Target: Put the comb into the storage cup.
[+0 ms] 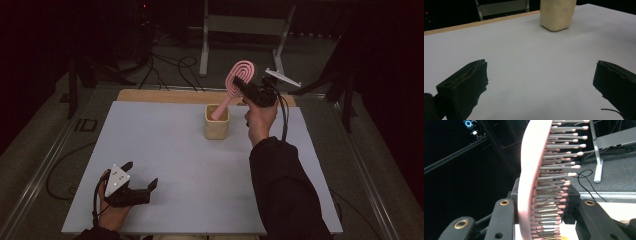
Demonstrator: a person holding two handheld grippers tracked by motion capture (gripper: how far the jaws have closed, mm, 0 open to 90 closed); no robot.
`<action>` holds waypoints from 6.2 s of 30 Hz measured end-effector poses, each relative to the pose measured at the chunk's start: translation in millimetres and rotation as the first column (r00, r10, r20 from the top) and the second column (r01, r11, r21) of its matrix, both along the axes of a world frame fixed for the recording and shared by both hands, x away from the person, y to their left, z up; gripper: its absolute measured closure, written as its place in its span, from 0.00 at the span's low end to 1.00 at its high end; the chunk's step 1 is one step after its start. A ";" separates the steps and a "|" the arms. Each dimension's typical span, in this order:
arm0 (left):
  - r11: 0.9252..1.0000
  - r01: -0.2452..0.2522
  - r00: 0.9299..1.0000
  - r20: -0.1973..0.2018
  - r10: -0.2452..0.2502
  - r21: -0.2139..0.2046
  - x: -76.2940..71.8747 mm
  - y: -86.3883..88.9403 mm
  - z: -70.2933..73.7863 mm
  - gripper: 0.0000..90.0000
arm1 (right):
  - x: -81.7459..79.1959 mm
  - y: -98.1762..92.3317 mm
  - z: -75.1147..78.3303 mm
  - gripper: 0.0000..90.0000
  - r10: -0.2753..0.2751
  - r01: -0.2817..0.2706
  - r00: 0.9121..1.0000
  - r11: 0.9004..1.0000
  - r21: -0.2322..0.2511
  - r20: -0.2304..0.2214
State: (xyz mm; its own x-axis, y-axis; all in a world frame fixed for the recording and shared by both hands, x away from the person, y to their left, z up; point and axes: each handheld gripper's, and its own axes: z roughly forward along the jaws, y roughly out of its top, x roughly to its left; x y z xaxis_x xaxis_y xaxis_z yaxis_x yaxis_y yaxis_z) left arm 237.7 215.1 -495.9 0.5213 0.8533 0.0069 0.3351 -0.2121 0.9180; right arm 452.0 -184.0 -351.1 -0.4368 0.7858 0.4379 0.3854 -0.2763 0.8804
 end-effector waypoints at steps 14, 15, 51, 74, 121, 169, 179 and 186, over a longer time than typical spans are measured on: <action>1.000 0.001 1.000 0.000 -0.001 0.000 -0.2 -0.1 0.2 0.00 | 0.8 4.4 -7.2 0.71 -0.009 0.009 1.000 1.000 -0.008 -0.017; 1.000 0.001 1.000 0.000 -0.001 0.000 -0.2 -0.1 0.2 0.00 | 0.9 4.6 -8.4 0.70 -0.008 0.008 1.000 1.000 -0.008 -0.017; 1.000 0.004 1.000 -0.006 -0.004 0.009 0.5 -1.1 -0.9 0.00 | -1.1 9.8 -42.3 0.70 0.034 -0.035 0.996 0.999 -0.008 -0.082; 1.000 0.005 1.000 -0.008 -0.004 0.012 0.4 -1.9 -1.3 0.00 | -5.1 18.4 -70.1 0.67 0.065 -0.068 0.989 0.998 -0.016 -0.131; 0.999 0.012 1.000 -0.009 -0.012 0.032 0.6 -6.3 -2.6 0.00 | -11.8 15.7 -74.4 0.29 0.036 -0.070 0.987 0.975 -0.213 -0.159; 1.000 -0.020 1.000 0.010 0.020 0.022 0.7 -4.1 -0.4 0.00 | -139.9 -28.0 -111.6 0.11 0.117 -0.121 0.992 0.845 -0.521 -0.040; 0.999 -0.031 0.999 0.019 0.031 0.013 0.3 -1.5 1.5 0.00 | -166.3 -47.3 -126.7 0.11 0.130 -0.123 0.991 0.857 -0.501 -0.020; 0.999 -0.037 0.998 0.046 0.036 0.003 -2.4 1.1 5.2 0.00 | -182.6 -58.6 -130.5 0.11 0.134 -0.102 0.991 0.865 -0.491 0.030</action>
State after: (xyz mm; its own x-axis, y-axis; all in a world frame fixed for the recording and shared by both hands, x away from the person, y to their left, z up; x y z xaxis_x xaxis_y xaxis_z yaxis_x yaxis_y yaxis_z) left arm 235.3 216.2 -490.7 0.4889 0.8717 0.0331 0.3000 -0.2036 0.9320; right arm 269.4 -242.6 -481.6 -0.5531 0.8330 -0.0177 0.3291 0.2379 0.9138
